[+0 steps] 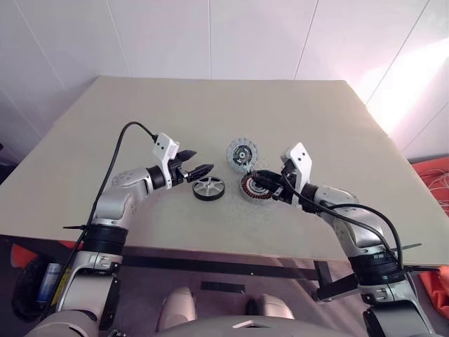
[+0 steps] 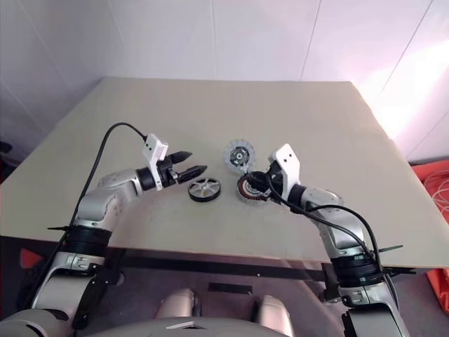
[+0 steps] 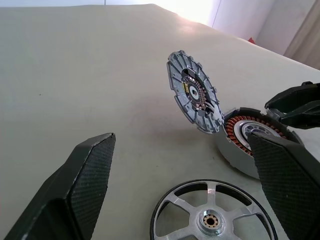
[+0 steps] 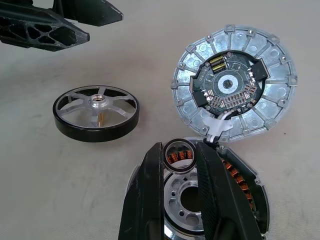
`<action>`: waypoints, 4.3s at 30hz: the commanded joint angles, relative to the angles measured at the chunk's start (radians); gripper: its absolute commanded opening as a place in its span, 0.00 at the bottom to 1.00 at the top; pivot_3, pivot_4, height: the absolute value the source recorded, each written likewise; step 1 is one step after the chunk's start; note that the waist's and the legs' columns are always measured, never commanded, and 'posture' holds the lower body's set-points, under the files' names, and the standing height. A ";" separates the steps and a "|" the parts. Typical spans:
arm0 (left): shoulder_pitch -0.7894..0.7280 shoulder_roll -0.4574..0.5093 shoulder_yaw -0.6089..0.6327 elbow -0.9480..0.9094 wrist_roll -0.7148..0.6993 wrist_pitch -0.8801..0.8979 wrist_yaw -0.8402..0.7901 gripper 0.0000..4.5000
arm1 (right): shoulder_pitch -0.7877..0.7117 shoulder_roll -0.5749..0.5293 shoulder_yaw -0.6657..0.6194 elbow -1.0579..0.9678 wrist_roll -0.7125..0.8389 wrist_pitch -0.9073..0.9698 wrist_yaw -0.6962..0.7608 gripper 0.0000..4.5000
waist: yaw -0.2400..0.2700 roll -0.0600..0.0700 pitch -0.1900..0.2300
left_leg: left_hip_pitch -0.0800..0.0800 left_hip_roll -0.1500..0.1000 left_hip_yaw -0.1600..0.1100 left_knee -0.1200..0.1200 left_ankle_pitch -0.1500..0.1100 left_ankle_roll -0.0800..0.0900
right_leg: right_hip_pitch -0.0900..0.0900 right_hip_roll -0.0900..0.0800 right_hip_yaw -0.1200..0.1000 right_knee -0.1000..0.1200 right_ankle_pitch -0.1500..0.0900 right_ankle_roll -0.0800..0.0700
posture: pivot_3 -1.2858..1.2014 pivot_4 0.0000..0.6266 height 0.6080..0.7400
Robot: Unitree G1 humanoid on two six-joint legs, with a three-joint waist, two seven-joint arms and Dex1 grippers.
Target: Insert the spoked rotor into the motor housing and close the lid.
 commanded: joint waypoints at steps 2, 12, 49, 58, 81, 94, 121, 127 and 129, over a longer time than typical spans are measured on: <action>-0.006 0.013 0.015 -0.041 -0.001 -0.017 0.005 1.00 | -0.012 0.002 0.008 0.019 -0.021 -0.037 0.009 0.14 | 0.000 0.000 0.000 | 0.000 0.000 0.000 0.000 0.000 0.000 | 0.000 0.000 0.000 0.000 0.000 0.000 | 0.52 0.00 1.00; -0.007 0.017 0.011 -0.042 0.001 -0.020 0.002 1.00 | 0.001 0.001 0.009 0.086 -0.058 -0.076 0.018 0.14 | 0.000 0.000 0.000 | 0.000 0.000 0.000 0.000 0.000 0.000 | 0.000 0.000 0.000 0.000 0.000 0.000 | 0.52 0.00 1.00; -0.007 0.015 0.008 -0.037 0.008 -0.031 0.006 1.00 | -0.014 -0.010 0.000 0.119 -0.091 -0.122 0.052 0.59 | 0.000 0.000 0.000 | 0.001 0.000 0.000 0.000 0.000 0.000 | 0.001 0.000 0.000 0.000 0.000 0.000 | 0.52 0.00 1.00; -0.008 0.014 0.007 -0.035 0.011 -0.032 0.003 1.00 | -0.035 0.025 -0.050 0.070 -0.037 -0.157 0.035 0.74 | 0.000 0.000 0.000 | 0.001 0.000 0.000 0.000 0.000 0.000 | 0.000 0.000 0.000 0.000 0.000 0.000 | 0.52 0.00 1.00; 0.001 0.023 0.013 -0.069 -0.014 0.026 -0.006 1.00 | -0.036 0.010 -0.005 0.089 -0.080 -0.116 0.038 0.01 | -0.001 0.000 0.000 | 0.000 0.000 0.000 0.000 0.000 0.000 | 0.000 0.000 0.000 0.000 0.000 0.000 | 0.52 0.00 1.00; 0.000 0.030 0.012 -0.068 -0.007 0.019 -0.007 1.00 | 0.003 0.037 0.026 0.119 -0.115 -0.133 0.015 0.01 | -0.001 0.000 0.000 | 0.001 0.000 0.000 0.000 0.000 0.000 | 0.000 0.000 0.000 0.000 0.000 0.000 | 0.52 0.00 1.00; 0.000 0.036 0.012 -0.064 -0.001 0.010 -0.005 1.00 | -0.083 0.076 -0.007 0.266 -0.112 -0.177 -0.001 0.01 | -0.002 0.000 0.000 | 0.000 0.000 0.000 0.000 0.000 -0.001 | 0.000 0.000 0.000 0.001 0.000 0.000 | 0.52 0.00 1.00; -0.002 0.041 0.016 -0.059 -0.001 0.007 -0.002 1.00 | -0.086 0.074 -0.015 0.283 -0.134 -0.190 -0.027 0.01 | -0.002 0.000 0.000 | 0.001 0.000 0.000 0.000 0.000 -0.001 | 0.001 0.000 0.000 0.001 0.000 0.000 | 0.52 0.00 1.00; -0.004 0.040 0.015 -0.058 -0.001 0.007 0.000 1.00 | -0.090 0.069 -0.025 0.266 -0.127 -0.192 -0.024 0.01 | -0.001 0.000 0.000 | 0.001 0.000 0.000 0.000 0.000 -0.001 | 0.001 0.000 0.000 0.001 0.000 0.000 | 0.52 0.00 1.00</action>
